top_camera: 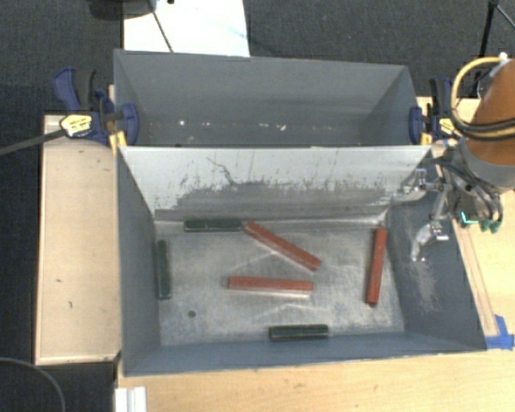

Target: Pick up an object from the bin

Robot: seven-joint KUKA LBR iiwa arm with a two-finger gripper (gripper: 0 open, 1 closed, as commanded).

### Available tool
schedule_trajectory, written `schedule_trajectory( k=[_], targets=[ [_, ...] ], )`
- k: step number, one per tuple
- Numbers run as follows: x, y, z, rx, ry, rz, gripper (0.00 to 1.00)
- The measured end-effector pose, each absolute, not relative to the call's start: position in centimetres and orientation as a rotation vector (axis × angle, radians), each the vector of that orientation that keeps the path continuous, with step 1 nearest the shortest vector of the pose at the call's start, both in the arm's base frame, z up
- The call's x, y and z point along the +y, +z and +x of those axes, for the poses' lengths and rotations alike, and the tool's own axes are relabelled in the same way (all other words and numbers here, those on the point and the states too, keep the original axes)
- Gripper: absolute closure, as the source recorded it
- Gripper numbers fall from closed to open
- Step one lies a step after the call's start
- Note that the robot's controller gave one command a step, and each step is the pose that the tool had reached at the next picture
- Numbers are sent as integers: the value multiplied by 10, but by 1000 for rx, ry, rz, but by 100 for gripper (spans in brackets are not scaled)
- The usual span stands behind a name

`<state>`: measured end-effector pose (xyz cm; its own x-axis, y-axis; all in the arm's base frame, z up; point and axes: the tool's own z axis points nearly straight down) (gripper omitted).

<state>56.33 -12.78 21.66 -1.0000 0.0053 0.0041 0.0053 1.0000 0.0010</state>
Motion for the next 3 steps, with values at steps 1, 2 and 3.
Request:
schedule_trajectory(
  k=[1, 2, 3],
  targets=[
    [-127, 221, 565, -3145, 1, -2, 0],
    [-125, 172, 572, -3133, 2, 295, 0],
    [-132, 156, 579, -3023, 0, 862, 0]
  ],
)
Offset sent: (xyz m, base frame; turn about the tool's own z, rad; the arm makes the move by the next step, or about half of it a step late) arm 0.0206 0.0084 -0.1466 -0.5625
